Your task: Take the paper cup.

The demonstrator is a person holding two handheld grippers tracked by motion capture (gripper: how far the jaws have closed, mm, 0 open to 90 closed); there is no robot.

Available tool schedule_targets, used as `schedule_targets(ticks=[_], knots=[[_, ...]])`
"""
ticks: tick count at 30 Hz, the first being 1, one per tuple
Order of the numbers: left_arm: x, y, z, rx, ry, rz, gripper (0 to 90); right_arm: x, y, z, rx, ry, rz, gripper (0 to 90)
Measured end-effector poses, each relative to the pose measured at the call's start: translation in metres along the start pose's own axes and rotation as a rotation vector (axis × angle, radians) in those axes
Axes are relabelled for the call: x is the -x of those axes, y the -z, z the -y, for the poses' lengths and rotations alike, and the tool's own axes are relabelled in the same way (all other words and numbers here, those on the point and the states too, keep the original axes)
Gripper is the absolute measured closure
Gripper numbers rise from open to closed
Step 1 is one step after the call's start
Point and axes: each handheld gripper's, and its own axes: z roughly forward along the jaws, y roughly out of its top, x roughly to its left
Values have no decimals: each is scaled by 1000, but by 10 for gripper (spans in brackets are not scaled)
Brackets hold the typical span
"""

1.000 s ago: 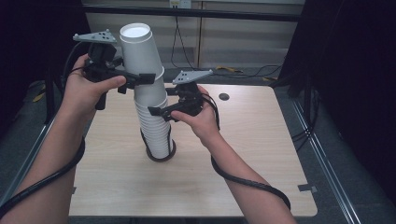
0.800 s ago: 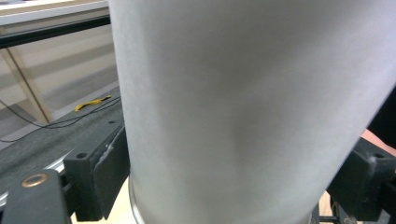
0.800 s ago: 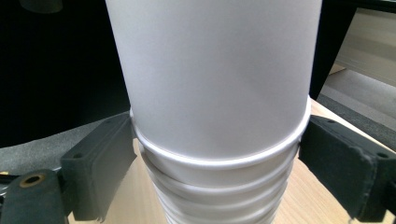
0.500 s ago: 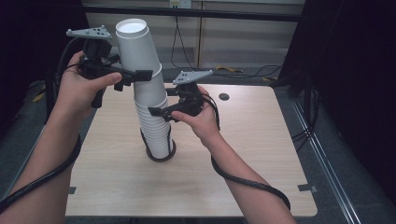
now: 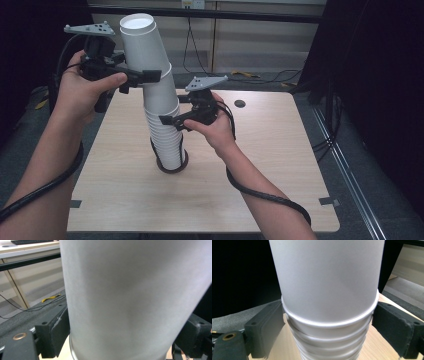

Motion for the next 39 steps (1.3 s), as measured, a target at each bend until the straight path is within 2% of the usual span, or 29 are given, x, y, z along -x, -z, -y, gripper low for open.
schedule_targets(ticks=[5,12,16,26,31,34,39], knots=[[1,4,-5,0,-15,-8,126,0,0,1,-6,0,-1,100],[1,9,-10,8,-13,-3,127,0,0,2,-14,2,4,115],[-2,15,-9,12,-6,-17,127,3,0,6,-14,-8,-5,114],[-6,38,5,16,7,-15,126,5,4,12,-31,-3,0,114],[-10,51,15,9,17,-41,127,5,6,14,-34,-9,1,114],[-10,58,22,16,30,-28,128,5,7,15,-40,-2,7,115],[-6,64,28,12,16,-18,132,7,9,19,-45,-7,10,115]])
